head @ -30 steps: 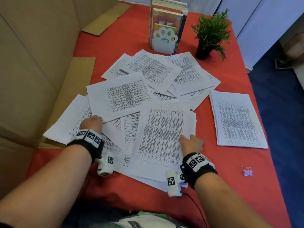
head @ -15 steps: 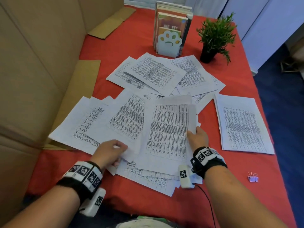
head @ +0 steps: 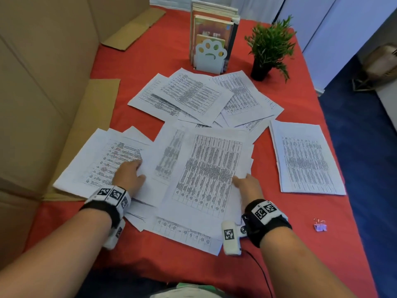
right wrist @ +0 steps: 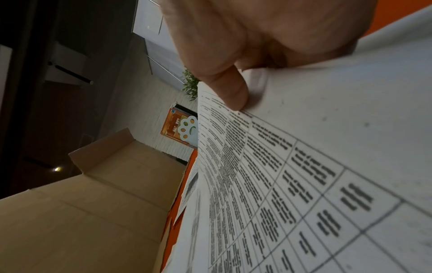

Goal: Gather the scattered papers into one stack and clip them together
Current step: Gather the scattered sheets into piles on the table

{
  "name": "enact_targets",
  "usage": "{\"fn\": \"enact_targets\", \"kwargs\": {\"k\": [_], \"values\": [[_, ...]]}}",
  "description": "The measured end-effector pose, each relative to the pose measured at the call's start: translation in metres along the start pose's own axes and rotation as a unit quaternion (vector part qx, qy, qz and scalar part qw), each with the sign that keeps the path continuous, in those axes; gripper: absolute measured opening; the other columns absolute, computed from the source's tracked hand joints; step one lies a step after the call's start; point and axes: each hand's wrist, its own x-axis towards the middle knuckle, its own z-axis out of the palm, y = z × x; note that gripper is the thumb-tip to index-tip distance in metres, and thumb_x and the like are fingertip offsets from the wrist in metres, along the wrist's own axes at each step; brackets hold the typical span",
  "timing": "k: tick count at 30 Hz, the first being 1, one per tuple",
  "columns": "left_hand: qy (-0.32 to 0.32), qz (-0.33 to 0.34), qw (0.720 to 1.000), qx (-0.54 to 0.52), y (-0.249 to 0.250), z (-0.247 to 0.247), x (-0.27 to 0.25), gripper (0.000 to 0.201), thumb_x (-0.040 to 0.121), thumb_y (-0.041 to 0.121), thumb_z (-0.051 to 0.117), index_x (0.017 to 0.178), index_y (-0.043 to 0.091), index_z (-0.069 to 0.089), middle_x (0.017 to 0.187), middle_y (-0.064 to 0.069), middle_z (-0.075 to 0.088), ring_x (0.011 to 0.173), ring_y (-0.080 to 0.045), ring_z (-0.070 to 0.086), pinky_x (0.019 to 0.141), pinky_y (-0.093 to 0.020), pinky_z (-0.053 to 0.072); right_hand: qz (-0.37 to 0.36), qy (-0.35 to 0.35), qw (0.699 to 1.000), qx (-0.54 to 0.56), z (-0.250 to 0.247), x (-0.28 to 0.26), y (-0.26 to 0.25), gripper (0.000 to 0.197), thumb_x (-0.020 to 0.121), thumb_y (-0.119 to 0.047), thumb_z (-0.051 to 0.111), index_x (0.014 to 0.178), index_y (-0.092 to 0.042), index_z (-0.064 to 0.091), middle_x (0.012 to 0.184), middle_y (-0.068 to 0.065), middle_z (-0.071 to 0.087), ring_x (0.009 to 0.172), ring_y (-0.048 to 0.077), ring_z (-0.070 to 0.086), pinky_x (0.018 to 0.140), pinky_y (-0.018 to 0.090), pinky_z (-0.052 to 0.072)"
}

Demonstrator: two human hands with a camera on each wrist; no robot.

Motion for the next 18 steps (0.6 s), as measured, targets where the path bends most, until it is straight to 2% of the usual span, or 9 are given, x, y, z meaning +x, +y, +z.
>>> {"fn": "enact_targets", "kwargs": {"k": [2,4,5,7,10,12,14,16,18], "values": [[0.005,0.018,0.998,-0.057,0.010,0.010,-0.018,0.049,0.078,0.011,0.067,0.125,0.011,0.055,0.116,-0.010,0.061,0.103,-0.028,0.059,0.089,-0.032,0.046,-0.010,-0.005,0.999,0.034,0.002,0.018,0.018,0.049,0.067,-0.033,0.062,0.107,-0.006,0.058,0.115,0.017,0.064,0.102,0.037,0.063,0.093,0.056,0.050],[-0.019,0.003,0.994,-0.111,0.017,0.018,-0.035,0.044,0.074,0.009,0.071,0.115,0.014,0.055,0.094,0.000,0.062,0.090,-0.022,0.061,0.077,-0.027,0.044,-0.018,0.006,0.999,0.049,0.003,0.028,0.032,0.066,0.064,-0.040,0.063,0.120,-0.008,0.054,0.124,0.018,0.060,0.111,0.037,0.060,0.096,0.055,0.048],[-0.042,-0.002,0.991,-0.123,0.018,0.022,-0.041,0.047,0.072,0.009,0.073,0.114,0.016,0.053,0.089,0.002,0.062,0.087,-0.021,0.061,0.072,-0.026,0.043,-0.024,0.016,0.998,0.056,0.002,0.024,0.031,0.062,0.068,-0.035,0.063,0.120,-0.004,0.053,0.124,0.022,0.059,0.111,0.040,0.059,0.095,0.057,0.048],[-0.088,-0.016,0.985,-0.150,0.015,0.027,-0.050,0.055,0.068,0.005,0.074,0.115,0.021,0.049,0.087,-0.001,0.065,0.083,-0.020,0.063,0.062,-0.025,0.044,-0.030,0.039,0.998,0.041,-0.002,0.008,0.021,0.040,0.079,-0.020,0.059,0.109,0.005,0.053,0.115,0.030,0.059,0.105,0.045,0.059,0.089,0.058,0.050],[-0.100,-0.050,0.969,-0.221,0.008,0.027,-0.056,0.057,0.072,0.002,0.073,0.115,0.024,0.044,0.083,-0.009,0.066,0.070,-0.021,0.063,0.048,-0.023,0.048,-0.051,0.045,0.998,-0.002,-0.010,-0.006,0.010,0.028,0.084,-0.011,0.055,0.105,0.007,0.055,0.110,0.029,0.062,0.102,0.043,0.061,0.089,0.052,0.052],[-0.052,-0.066,0.959,-0.271,0.005,0.024,-0.054,0.051,0.080,0.011,0.068,0.123,0.022,0.043,0.084,-0.008,0.064,0.071,-0.023,0.063,0.057,-0.028,0.052,-0.079,0.028,0.996,-0.020,-0.013,-0.009,0.007,0.018,0.086,-0.006,0.053,0.100,0.003,0.059,0.101,0.022,0.067,0.096,0.037,0.064,0.086,0.045,0.053],[-0.007,-0.070,0.950,-0.305,0.002,0.019,-0.048,0.051,0.085,0.014,0.063,0.130,0.020,0.041,0.092,-0.002,0.063,0.084,-0.026,0.064,0.075,-0.037,0.052,-0.102,0.000,0.994,-0.033,-0.013,-0.010,0.004,0.020,0.086,-0.006,0.053,0.103,-0.004,0.063,0.099,0.015,0.069,0.094,0.032,0.066,0.086,0.044,0.055],[0.002,-0.065,0.951,-0.302,0.003,0.011,-0.043,0.055,0.084,0.010,0.063,0.134,0.021,0.042,0.101,0.003,0.063,0.100,-0.025,0.062,0.088,-0.038,0.050,-0.115,-0.041,0.991,-0.059,-0.012,-0.011,-0.001,0.021,0.088,-0.009,0.054,0.106,-0.006,0.063,0.099,0.016,0.069,0.090,0.030,0.066,0.084,0.044,0.055],[-0.013,-0.059,0.956,-0.289,0.006,0.007,-0.042,0.059,0.081,0.004,0.064,0.135,0.019,0.043,0.105,0.001,0.063,0.101,-0.023,0.060,0.090,-0.037,0.048,-0.120,-0.077,0.988,-0.053,-0.009,-0.011,-0.003,0.019,0.088,-0.010,0.057,0.105,-0.005,0.064,0.097,0.016,0.069,0.085,0.026,0.064,0.083,0.043,0.053]]}}
